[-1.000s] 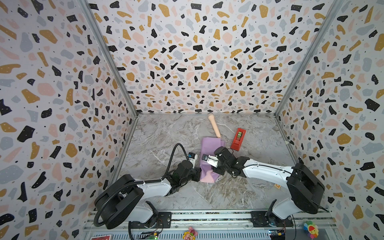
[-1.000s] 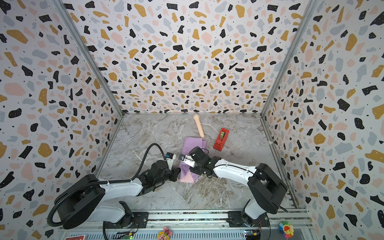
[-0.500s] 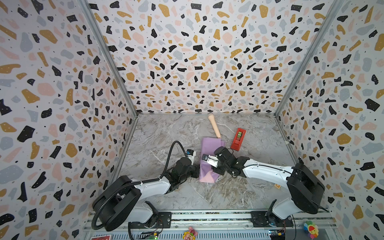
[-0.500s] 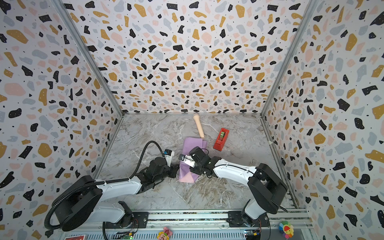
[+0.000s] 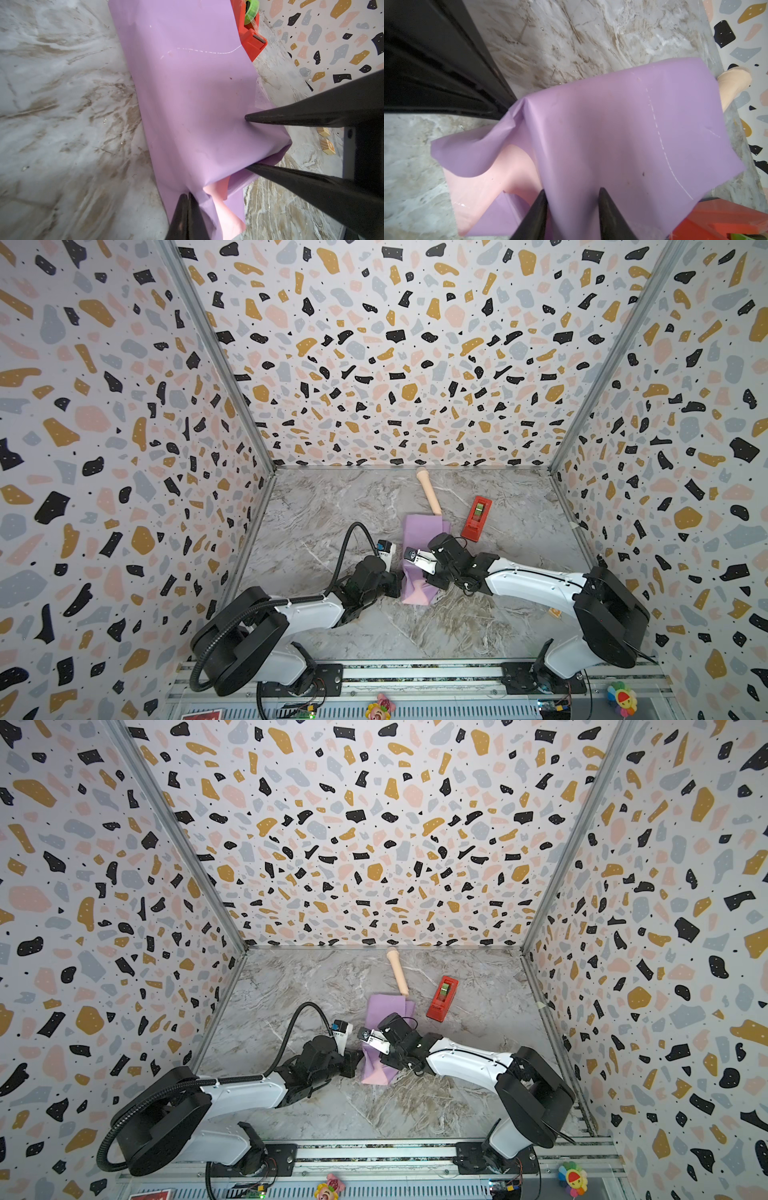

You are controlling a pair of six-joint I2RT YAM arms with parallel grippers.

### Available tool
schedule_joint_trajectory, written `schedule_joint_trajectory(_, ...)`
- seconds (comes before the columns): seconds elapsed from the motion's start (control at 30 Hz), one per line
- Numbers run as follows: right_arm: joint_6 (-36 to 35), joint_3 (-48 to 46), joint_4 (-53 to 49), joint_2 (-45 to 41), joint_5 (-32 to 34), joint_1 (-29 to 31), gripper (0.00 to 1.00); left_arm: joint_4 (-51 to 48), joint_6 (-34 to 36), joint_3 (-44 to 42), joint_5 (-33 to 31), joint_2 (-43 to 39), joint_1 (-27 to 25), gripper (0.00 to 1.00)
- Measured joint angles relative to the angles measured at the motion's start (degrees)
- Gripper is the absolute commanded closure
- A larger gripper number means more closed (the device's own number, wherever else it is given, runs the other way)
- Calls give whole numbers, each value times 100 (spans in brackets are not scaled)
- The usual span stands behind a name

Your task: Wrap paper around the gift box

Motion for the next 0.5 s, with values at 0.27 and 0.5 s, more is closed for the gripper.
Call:
schedule_joint_trajectory(0.27,2,0,0,0,-4,0,60,201,-70,0,153,55,-57,93)
schedule_joint_trajectory(0.5,2,0,0,2,-11,0,60,444,-118,0,208,264,-114,92)
